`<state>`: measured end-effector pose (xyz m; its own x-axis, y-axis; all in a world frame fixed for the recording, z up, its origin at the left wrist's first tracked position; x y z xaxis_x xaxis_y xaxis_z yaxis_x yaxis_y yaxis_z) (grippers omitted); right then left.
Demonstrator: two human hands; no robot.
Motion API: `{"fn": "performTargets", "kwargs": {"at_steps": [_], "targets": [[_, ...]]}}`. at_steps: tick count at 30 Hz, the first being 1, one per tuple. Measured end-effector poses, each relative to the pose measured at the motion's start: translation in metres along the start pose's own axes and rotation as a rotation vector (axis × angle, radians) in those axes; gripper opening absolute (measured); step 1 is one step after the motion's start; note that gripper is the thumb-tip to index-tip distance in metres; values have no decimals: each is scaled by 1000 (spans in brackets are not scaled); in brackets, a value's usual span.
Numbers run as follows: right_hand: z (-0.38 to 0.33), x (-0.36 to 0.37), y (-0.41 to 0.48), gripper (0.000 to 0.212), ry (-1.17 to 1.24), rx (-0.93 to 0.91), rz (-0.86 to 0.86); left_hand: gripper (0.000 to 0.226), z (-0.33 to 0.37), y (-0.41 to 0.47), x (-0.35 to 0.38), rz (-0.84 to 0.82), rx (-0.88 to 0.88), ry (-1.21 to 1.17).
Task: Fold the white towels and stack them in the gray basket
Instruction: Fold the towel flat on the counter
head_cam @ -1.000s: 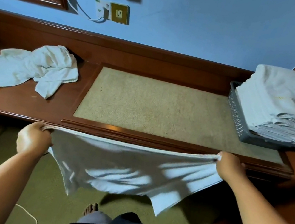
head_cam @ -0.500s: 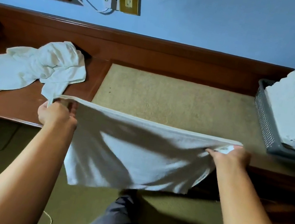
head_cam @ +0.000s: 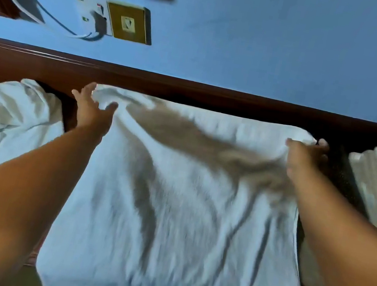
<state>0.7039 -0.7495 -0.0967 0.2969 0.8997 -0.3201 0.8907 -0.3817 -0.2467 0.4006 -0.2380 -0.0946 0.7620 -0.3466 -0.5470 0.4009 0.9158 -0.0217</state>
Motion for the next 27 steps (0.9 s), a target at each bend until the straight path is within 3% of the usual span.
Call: {"fn": "performTargets", "kwargs": {"at_steps": [2,6,9,12,17,24,27], "targets": [[27,29,-17,93,-326,-81,-161,73,-32,-13,39,-180,99,202],[134,61,-71,85,-779,-123,-564,58,-102,-95,98,-479,213,440],[199,51,-110,80,-996,-152,-772,51,-141,-146,121,-625,265,570],[232,23,-126,73,-1053,-161,-834,50,-152,-174,128,-650,291,685],[252,-36,-119,68,-1110,-175,-789,54,-164,-213,136,-762,349,812],[266,-143,-64,67,-816,95,-317,54,-143,-277,155,-874,443,838],[274,-169,-47,66,-874,177,-253,50,-131,-306,162,-882,405,851]]}}
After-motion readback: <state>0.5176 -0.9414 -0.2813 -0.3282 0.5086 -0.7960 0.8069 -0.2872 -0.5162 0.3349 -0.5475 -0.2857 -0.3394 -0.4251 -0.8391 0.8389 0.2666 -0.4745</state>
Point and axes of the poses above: each hand's wrist, its own y-axis towards the middle knuckle, its own x-axis out of the palm, z = x × y, the point moved 9 cm from there along y, towards the middle knuckle, and after that the axes turned 8 degrees about y, right-handed, at the moved point
